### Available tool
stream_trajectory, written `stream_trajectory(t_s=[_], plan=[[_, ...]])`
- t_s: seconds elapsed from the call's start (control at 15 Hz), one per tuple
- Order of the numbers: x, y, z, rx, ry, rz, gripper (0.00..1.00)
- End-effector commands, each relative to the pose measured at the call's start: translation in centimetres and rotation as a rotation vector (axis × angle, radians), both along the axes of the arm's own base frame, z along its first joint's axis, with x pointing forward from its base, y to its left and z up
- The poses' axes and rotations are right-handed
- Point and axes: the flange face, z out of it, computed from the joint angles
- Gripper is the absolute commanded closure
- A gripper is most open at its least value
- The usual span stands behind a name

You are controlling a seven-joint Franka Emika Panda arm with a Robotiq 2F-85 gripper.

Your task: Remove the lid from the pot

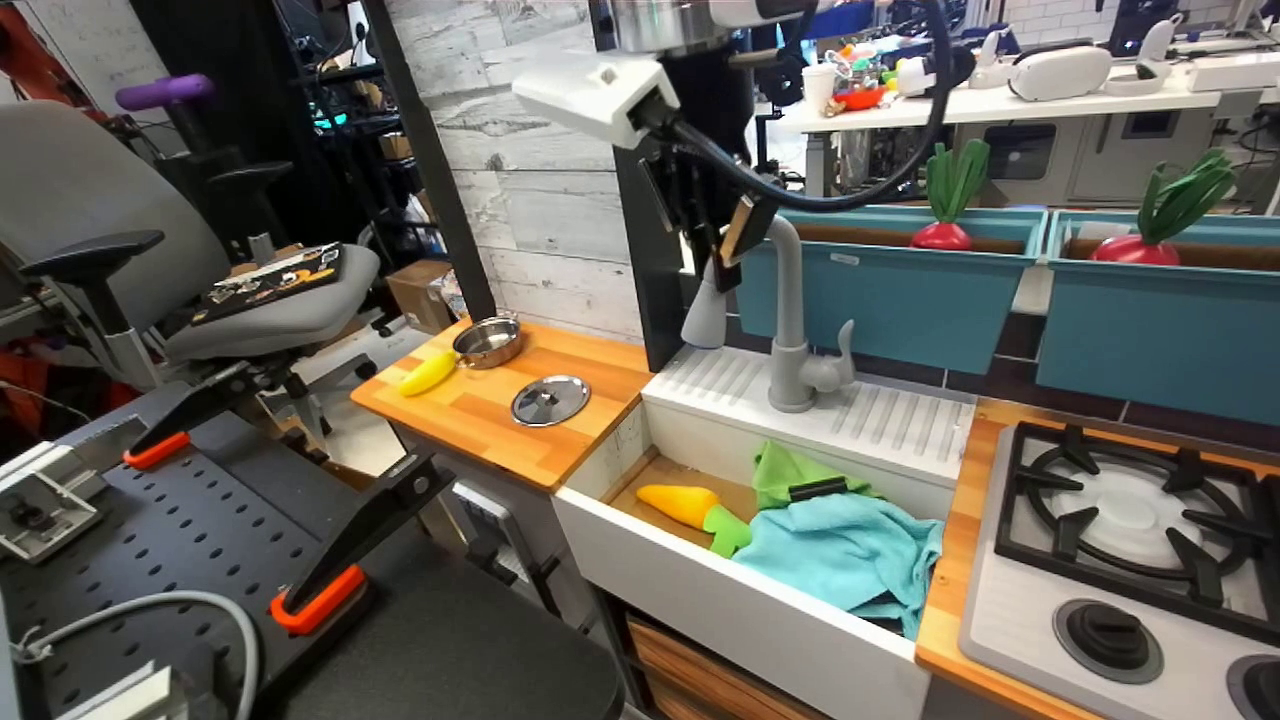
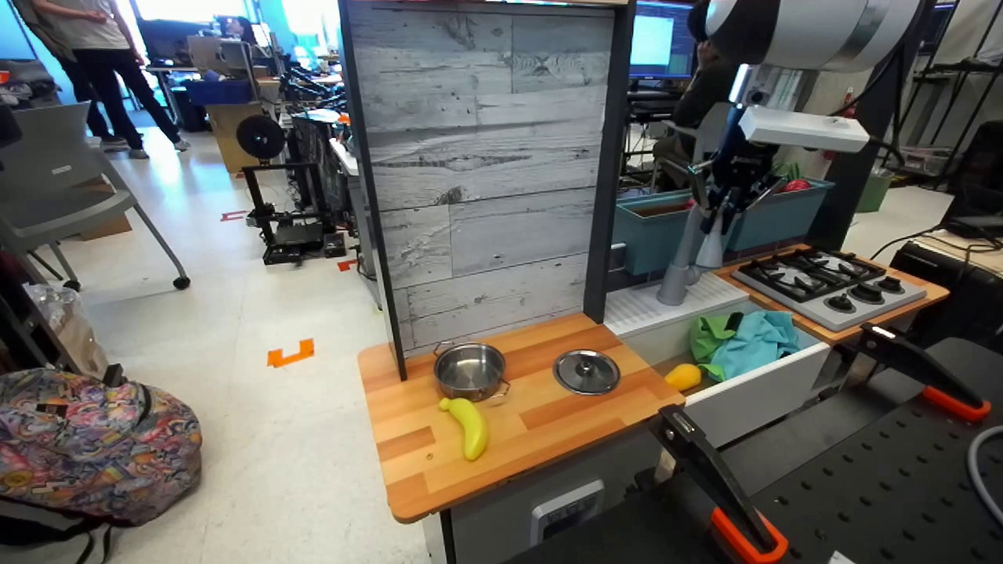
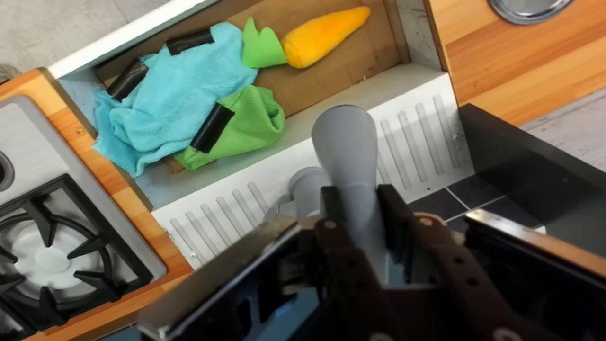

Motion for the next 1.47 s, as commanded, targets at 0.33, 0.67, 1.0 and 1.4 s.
stream_trajectory(t_s=[0.33, 0.67, 1.0, 1.4], plan=[[-1.8, -2.9, 0.5, -0.041, 0.123, 0.201, 0.42], [-3.3, -1.8, 1.5, -0.04, 0.163, 0.281, 0.06], [-5.5, 2.0, 5.4, -0.084, 0.152, 0.348, 0.0], [-5.5, 6.2, 9.1, -0.061, 0.092, 0.4, 0.0]])
